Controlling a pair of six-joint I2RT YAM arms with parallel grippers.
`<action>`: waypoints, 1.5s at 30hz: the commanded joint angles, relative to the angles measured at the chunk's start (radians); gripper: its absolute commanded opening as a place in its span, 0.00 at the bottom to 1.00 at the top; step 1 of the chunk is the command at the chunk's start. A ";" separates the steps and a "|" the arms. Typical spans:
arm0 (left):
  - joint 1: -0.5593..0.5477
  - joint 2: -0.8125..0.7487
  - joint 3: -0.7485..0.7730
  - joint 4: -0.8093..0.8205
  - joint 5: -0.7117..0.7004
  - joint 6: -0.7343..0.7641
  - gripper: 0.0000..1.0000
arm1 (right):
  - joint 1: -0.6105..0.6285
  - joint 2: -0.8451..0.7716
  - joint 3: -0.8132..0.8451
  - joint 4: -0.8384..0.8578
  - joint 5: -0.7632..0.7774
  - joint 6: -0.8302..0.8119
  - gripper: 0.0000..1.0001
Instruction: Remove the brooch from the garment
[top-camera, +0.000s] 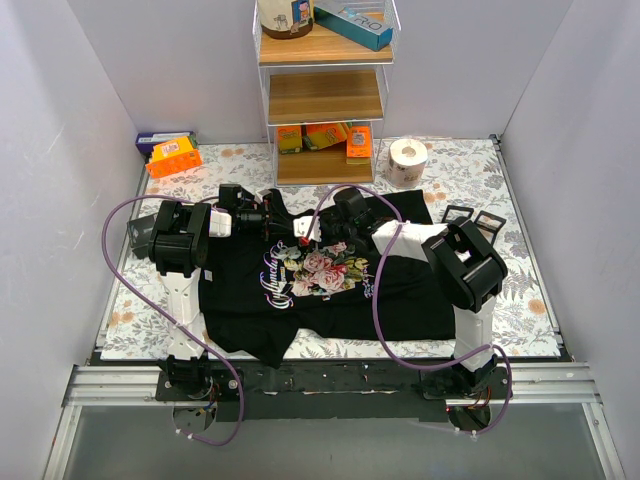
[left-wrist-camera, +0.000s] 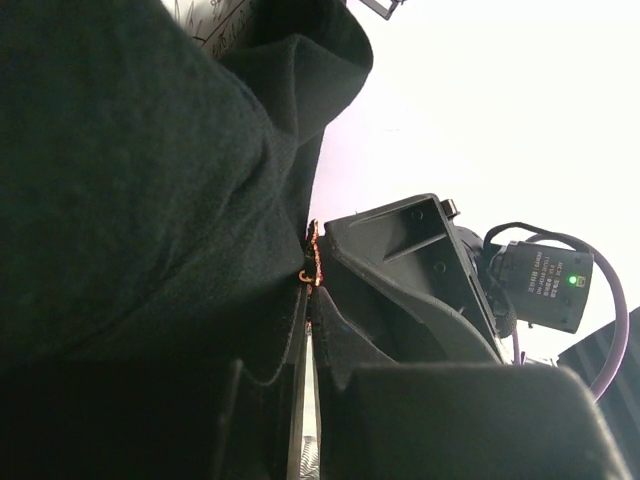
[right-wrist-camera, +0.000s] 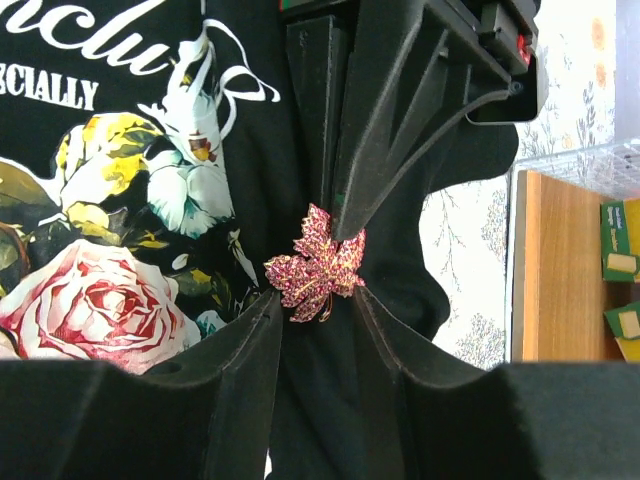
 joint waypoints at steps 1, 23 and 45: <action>0.003 -0.028 -0.012 -0.017 0.037 -0.023 0.00 | 0.003 -0.006 0.005 0.131 0.042 0.056 0.39; 0.014 -0.065 0.078 -0.181 0.006 0.189 0.49 | -0.021 0.025 0.161 -0.085 -0.057 0.254 0.01; 0.029 -0.288 0.210 -0.697 -0.308 1.267 0.55 | -0.099 0.073 0.479 -0.562 -0.148 0.670 0.01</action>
